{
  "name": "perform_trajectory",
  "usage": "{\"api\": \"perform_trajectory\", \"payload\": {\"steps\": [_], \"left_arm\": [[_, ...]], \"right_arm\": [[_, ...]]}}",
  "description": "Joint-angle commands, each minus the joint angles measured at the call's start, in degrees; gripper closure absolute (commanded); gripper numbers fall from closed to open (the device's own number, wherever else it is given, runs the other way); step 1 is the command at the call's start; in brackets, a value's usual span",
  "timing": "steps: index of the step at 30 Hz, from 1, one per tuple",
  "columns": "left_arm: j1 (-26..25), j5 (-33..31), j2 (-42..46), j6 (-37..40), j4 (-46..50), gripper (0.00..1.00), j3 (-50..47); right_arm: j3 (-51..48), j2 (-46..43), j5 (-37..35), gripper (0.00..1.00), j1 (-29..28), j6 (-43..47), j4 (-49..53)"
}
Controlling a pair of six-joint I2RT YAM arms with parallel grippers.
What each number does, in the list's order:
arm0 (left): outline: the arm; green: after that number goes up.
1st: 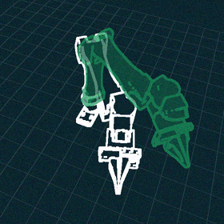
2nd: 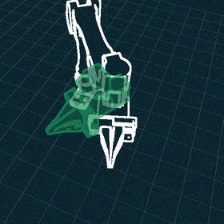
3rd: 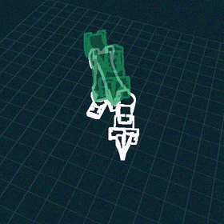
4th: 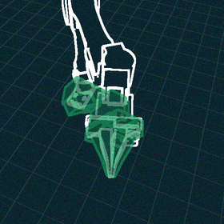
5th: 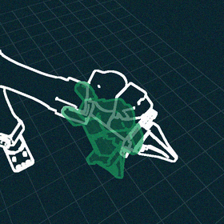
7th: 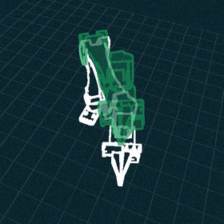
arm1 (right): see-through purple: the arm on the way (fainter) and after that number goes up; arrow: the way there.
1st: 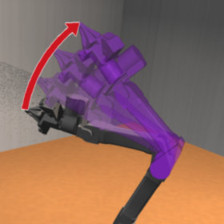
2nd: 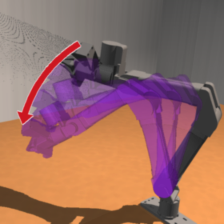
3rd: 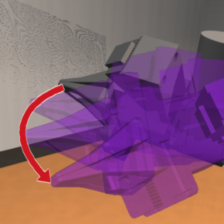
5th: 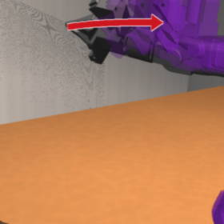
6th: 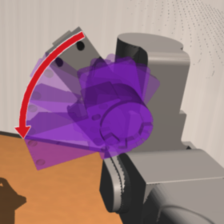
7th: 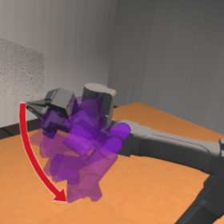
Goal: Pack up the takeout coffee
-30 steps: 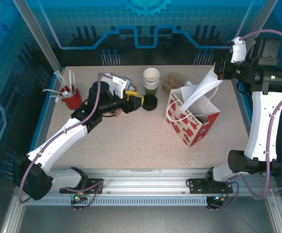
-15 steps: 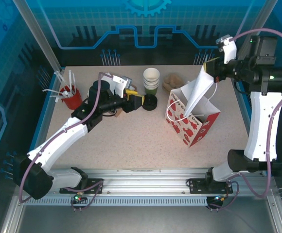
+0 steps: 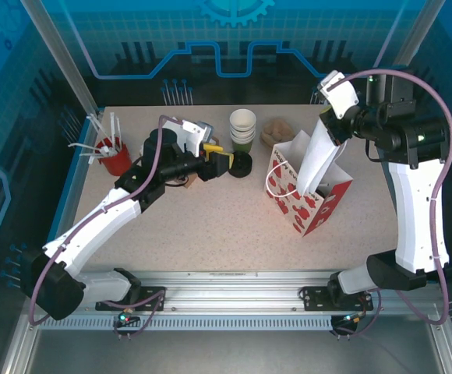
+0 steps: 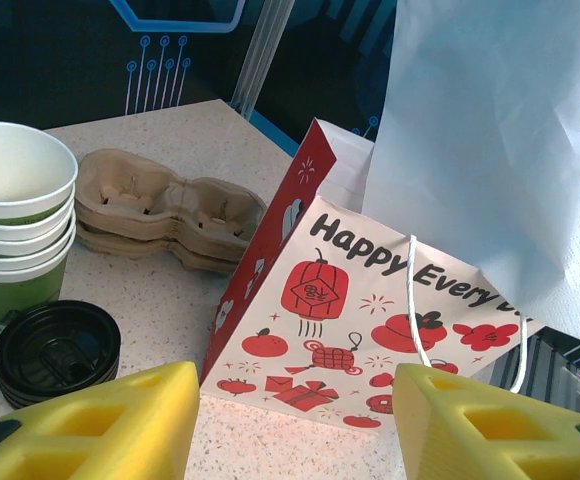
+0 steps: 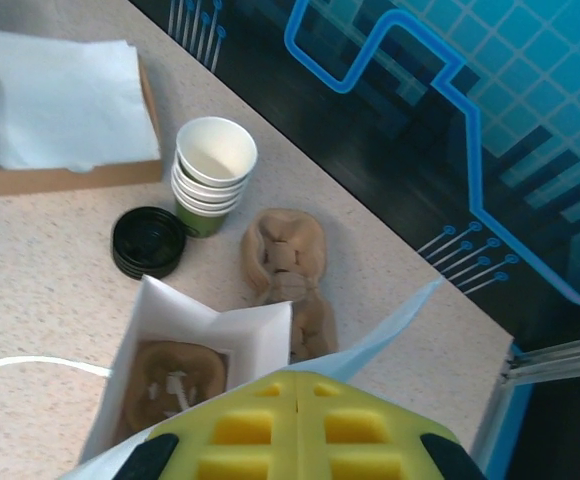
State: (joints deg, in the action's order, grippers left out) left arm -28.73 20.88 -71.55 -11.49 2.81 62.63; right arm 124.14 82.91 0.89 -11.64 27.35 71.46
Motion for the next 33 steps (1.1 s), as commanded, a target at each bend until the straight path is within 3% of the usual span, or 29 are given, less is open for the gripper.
{"api": "perform_trajectory", "payload": {"steps": [1,20,25,33], "left_arm": [[-0.4,1.0,0.2,1.1,0.7,0.44,2.1],[-0.4,0.9,-0.5,1.1,1.2,0.44,3.5],[-0.7,1.0,-0.9,0.7,0.7,0.44,3.6],[-1.1,0.8,-1.2,0.7,0.7,0.44,3.4]], "right_arm": [[-1.3,-1.2,-3.5,1.0,-0.8,5.4,-3.3],[2.8,-1.2,4.5,1.0,-0.6,14.9,-1.4],[0.5,-1.6,1.0,1.0,-0.7,17.8,-0.1],[-7.8,-3.9,3.4,1.0,-0.8,17.8,-4.7]]}}
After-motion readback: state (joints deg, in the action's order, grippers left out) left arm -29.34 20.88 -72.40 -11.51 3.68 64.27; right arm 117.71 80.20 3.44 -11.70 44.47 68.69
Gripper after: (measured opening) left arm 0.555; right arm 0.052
